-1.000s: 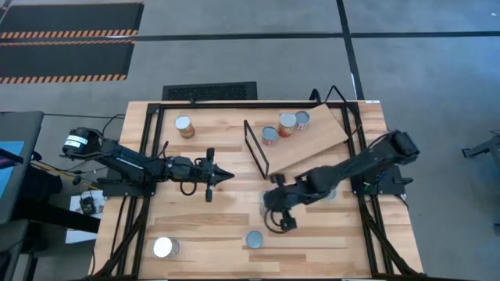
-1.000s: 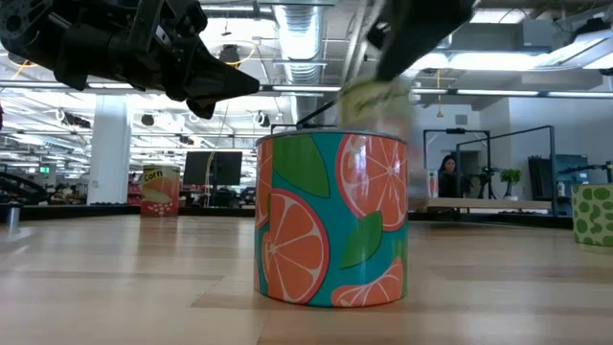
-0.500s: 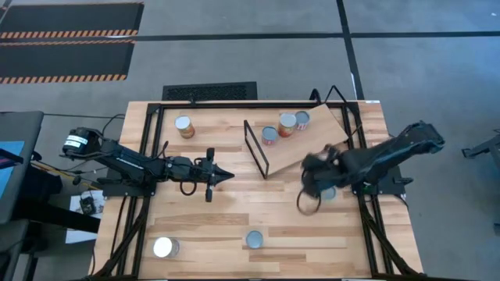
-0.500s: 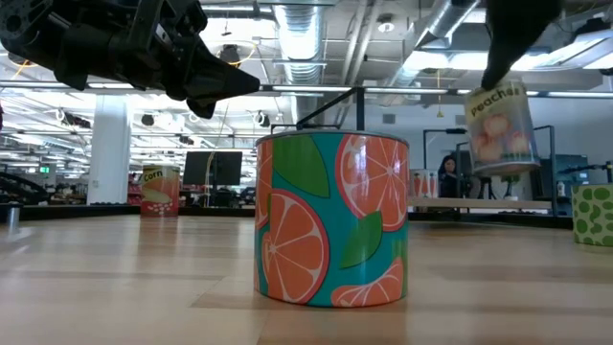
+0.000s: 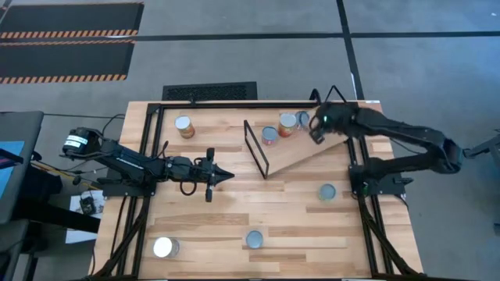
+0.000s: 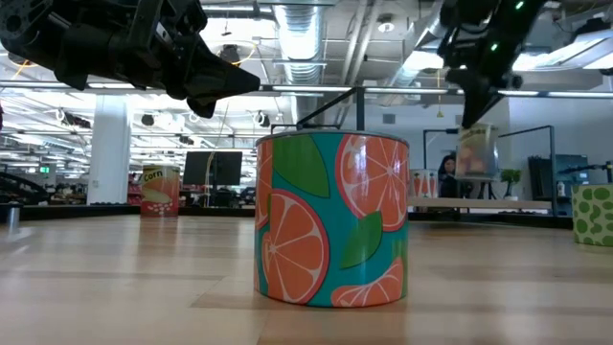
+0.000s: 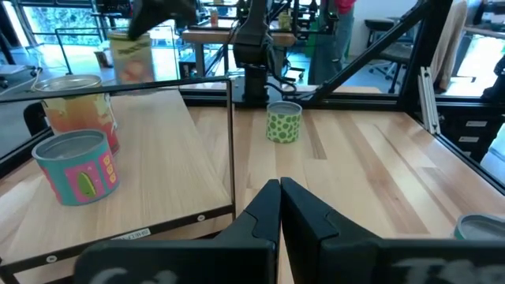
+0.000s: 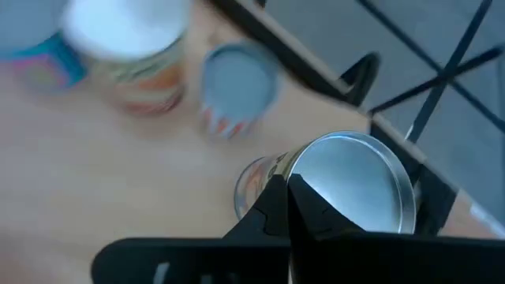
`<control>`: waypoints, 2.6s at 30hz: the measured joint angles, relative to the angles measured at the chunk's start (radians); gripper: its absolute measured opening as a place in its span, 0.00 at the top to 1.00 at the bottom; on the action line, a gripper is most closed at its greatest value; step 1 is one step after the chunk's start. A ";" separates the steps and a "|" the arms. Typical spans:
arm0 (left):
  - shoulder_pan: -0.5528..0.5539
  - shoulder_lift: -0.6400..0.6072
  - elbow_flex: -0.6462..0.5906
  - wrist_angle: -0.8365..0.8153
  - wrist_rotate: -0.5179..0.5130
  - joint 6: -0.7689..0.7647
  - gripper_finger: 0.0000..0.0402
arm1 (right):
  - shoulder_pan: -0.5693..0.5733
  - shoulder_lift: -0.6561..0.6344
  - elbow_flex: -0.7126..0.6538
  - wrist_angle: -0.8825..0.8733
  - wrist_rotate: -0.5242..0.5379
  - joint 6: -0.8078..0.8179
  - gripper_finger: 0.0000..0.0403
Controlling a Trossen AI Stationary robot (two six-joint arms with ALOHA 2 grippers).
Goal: Pick and place cans onto a shelf
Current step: Put the top canned peaches on the shelf, then put the canned corn on the shelf
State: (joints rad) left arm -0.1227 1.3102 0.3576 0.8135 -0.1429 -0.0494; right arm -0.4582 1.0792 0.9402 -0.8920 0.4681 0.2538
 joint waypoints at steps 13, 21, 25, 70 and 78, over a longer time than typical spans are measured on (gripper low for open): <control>0.000 0.000 0.000 0.000 -0.002 0.000 1.00 | -0.274 0.202 -0.002 0.230 -0.131 -0.258 0.99; 0.000 0.000 0.000 0.000 -0.003 0.001 1.00 | -0.291 0.239 0.002 0.290 -0.146 -0.278 0.99; 0.000 0.000 0.000 0.000 -0.003 0.001 1.00 | -0.291 0.241 0.011 0.282 -0.153 -0.281 0.99; 0.000 0.000 0.000 -0.013 -0.003 0.002 1.00 | -0.127 0.038 0.114 0.246 -0.178 -0.307 0.97; 0.000 0.000 0.000 -0.012 -0.003 0.003 1.00 | 0.008 -0.181 -0.200 0.619 -0.232 -0.278 0.99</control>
State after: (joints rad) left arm -0.1226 1.3102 0.3576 0.8016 -0.1459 -0.0464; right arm -0.4498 0.8980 0.7406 -0.2732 0.2362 -0.0245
